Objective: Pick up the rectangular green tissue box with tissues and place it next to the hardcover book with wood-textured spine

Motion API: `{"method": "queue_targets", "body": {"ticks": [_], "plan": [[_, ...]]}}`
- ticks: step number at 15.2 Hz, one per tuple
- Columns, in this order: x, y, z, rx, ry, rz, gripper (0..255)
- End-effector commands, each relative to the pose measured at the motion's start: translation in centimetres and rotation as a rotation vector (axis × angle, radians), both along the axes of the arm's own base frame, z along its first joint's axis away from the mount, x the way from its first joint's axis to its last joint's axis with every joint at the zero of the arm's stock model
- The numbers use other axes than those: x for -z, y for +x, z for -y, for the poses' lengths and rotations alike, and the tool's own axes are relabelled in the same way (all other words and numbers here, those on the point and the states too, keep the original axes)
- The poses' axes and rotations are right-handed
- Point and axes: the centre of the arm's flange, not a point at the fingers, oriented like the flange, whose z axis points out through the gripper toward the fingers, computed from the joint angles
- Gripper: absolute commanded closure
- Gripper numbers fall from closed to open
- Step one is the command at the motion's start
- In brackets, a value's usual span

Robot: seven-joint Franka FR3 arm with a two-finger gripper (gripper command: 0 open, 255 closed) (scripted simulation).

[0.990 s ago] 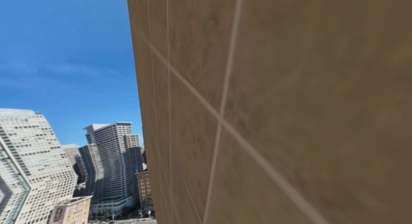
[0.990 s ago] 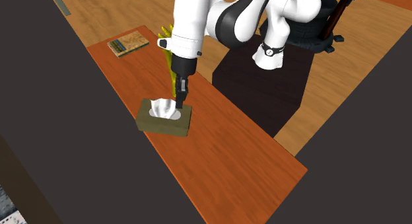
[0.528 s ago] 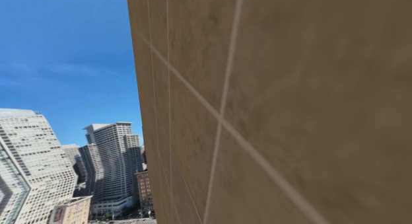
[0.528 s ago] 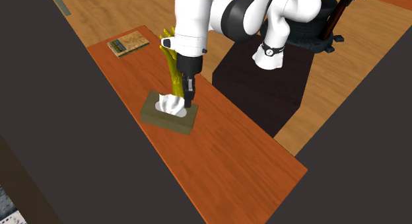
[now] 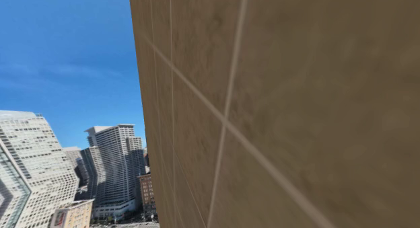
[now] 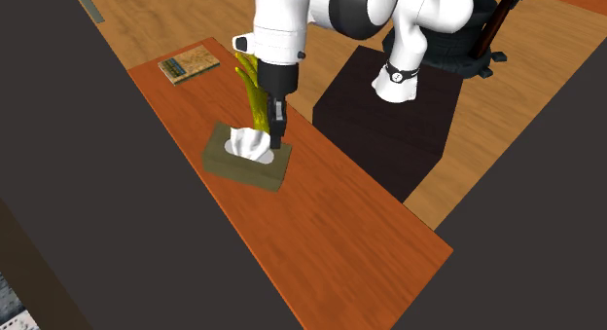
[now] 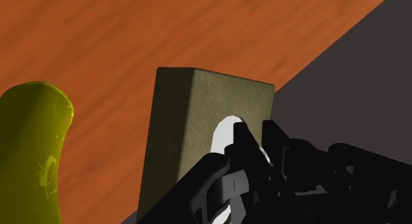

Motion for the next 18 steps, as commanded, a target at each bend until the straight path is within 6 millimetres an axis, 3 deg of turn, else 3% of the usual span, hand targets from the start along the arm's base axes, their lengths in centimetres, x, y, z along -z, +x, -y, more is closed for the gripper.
{"method": "queue_targets", "body": {"ticks": [1,18], "plan": [[-1.2,-0.2,0.1,0.0,0.0,0.0,255],[-10.1,-0.2,0.1,0.0,0.0,0.0,255]]}}
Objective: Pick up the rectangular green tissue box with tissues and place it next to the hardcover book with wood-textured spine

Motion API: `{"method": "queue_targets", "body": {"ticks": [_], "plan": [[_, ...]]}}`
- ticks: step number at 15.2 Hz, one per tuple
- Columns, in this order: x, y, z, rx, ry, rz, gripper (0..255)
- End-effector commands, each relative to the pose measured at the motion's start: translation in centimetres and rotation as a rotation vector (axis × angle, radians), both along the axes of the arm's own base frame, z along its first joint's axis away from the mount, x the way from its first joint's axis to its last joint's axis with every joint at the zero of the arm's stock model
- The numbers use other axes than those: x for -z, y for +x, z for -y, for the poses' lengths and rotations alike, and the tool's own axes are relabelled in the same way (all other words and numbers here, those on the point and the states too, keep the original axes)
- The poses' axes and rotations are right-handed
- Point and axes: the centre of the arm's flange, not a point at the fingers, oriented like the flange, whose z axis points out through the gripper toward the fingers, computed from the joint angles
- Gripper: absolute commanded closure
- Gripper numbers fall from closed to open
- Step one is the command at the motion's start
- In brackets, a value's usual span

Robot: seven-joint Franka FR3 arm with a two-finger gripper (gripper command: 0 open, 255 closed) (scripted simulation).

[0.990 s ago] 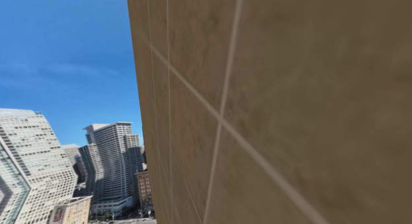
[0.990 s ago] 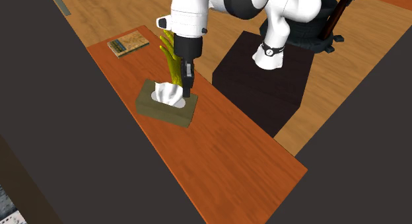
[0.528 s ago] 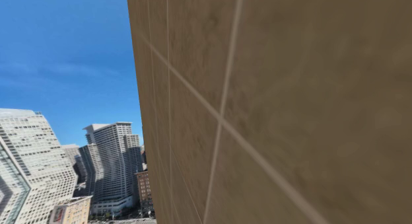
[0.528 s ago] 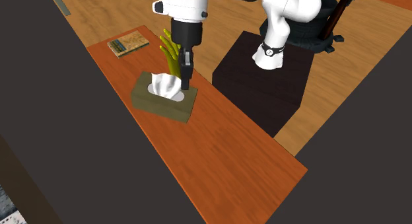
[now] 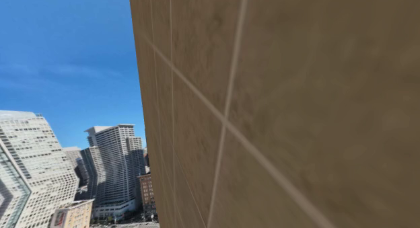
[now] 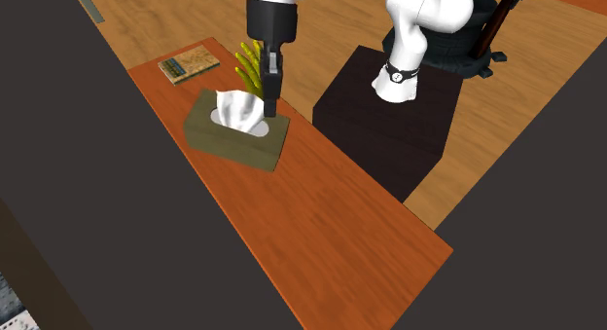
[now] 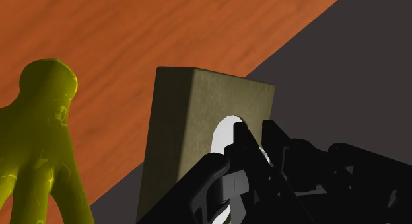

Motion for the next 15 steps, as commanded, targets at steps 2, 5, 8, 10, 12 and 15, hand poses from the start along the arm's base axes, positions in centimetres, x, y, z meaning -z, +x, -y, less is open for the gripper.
{"method": "queue_targets", "body": {"ticks": [2,5,8,10,12,15], "plan": [[-1.6,-0.1,0.0,0.0,0.0,0.0,255],[-3.2,-0.1,0.0,0.0,0.0,0.0,255],[-4.8,-0.1,0.0,0.0,0.0,0.0,255],[-5.8,-0.1,0.0,0.0,0.0,0.0,255],[-6.5,-0.1,0.0,0.0,0.0,0.0,255],[-6.5,-2.4,3.2,0.0,0.0,0.0,255]]}}
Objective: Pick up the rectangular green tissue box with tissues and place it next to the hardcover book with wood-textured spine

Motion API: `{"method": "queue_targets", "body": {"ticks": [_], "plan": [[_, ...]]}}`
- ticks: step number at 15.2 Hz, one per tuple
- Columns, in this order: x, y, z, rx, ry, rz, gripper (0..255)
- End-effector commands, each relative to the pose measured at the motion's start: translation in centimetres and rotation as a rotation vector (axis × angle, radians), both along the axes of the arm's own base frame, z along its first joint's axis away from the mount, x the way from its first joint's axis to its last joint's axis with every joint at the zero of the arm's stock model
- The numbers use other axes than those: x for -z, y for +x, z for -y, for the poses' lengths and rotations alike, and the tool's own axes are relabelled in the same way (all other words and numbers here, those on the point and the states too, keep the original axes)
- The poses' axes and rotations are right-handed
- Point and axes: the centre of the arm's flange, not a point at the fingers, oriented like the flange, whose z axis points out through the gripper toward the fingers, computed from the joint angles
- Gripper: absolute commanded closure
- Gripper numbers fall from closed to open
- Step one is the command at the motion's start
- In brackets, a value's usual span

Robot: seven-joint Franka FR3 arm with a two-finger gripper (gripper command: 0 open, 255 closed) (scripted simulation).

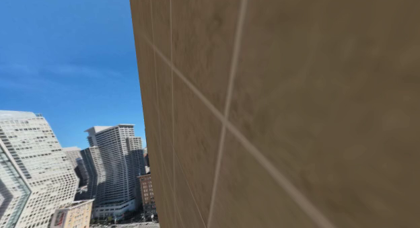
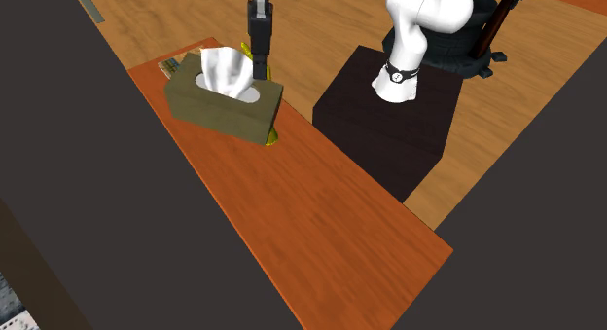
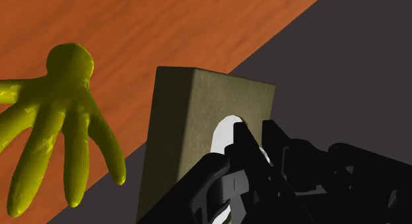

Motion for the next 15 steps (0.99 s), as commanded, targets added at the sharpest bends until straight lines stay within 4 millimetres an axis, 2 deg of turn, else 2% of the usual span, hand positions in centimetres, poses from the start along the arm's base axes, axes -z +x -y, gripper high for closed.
{"method": "queue_targets", "body": {"ticks": [1,15], "plan": [[-0.2,-1.6,2.1,-0.001,0.0,0.0,255],[-0.3,-12.6,16.9,-0.001,0.0,0.0,255]]}}
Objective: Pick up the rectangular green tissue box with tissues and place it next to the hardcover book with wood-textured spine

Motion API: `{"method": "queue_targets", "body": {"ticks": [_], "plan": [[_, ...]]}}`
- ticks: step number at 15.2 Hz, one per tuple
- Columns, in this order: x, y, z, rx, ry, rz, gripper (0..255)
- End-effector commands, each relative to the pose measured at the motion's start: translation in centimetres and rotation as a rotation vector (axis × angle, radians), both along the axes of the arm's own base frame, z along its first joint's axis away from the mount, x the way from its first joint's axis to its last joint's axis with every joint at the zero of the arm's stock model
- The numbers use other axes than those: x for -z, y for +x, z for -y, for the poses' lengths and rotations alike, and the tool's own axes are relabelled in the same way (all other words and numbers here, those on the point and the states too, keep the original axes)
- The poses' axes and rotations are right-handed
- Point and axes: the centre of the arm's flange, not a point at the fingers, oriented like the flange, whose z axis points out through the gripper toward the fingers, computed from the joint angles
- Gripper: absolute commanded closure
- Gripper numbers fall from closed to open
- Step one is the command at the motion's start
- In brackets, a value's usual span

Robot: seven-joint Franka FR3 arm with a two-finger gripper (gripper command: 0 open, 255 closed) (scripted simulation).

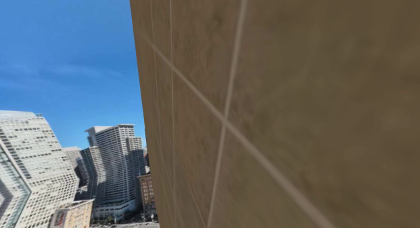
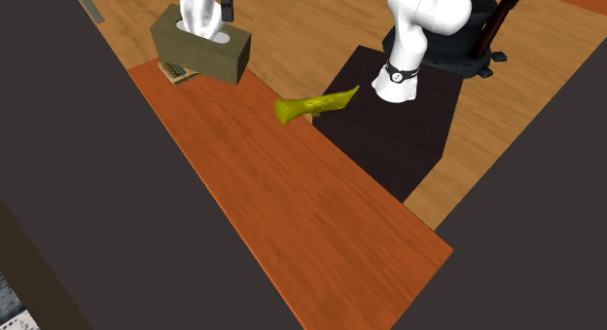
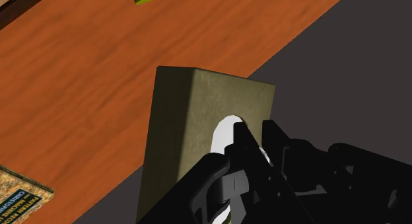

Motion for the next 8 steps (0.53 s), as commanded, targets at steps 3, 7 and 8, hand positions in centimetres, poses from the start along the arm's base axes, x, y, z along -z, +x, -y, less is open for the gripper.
{"method": "queue_targets", "body": {"ticks": [3,7,8], "plan": [[0.0,-3.4,4.3,-0.002,0.0,0.0,255],[0.0,-6.6,8.5,-0.002,0.0,0.0,255],[0.0,-7.4,9.6,-0.002,0.0,0.0,255]]}}
